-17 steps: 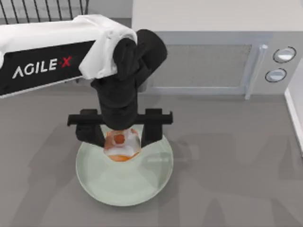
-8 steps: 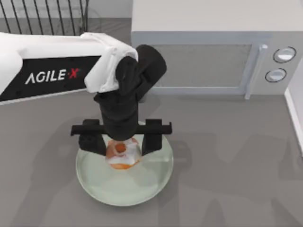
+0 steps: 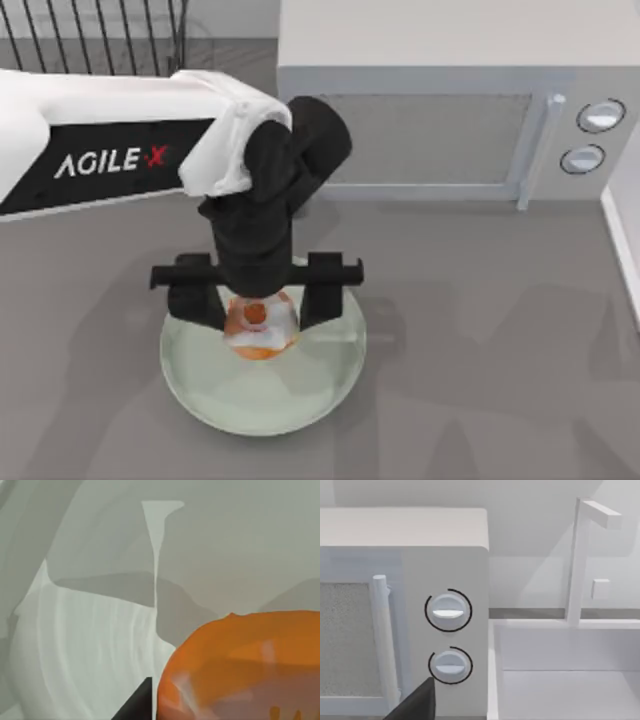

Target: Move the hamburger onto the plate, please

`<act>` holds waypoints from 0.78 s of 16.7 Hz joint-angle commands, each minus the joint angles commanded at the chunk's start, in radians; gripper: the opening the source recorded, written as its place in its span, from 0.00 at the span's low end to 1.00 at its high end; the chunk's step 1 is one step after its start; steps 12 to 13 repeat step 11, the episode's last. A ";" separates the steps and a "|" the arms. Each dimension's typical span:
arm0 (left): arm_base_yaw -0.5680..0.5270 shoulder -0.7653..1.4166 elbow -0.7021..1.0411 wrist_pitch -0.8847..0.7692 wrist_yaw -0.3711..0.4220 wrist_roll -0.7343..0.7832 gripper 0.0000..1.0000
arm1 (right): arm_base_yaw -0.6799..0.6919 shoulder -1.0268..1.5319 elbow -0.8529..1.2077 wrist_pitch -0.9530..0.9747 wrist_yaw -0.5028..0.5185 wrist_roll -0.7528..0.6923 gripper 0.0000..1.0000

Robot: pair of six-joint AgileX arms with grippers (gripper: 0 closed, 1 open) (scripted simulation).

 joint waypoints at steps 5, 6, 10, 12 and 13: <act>0.000 0.000 0.000 0.000 0.000 0.000 0.98 | 0.000 0.000 0.000 0.000 0.000 0.000 1.00; 0.000 0.000 0.000 0.000 0.000 0.000 1.00 | 0.000 0.000 0.000 0.000 0.000 0.000 1.00; 0.000 0.000 0.000 0.000 0.000 0.000 1.00 | 0.000 0.000 0.000 0.000 0.000 0.000 1.00; 0.000 0.000 0.000 0.000 0.000 0.000 1.00 | 0.000 0.000 0.000 0.000 0.000 0.000 1.00; 0.000 0.000 0.000 0.000 0.000 0.000 1.00 | 0.000 0.000 0.000 0.000 0.000 0.000 1.00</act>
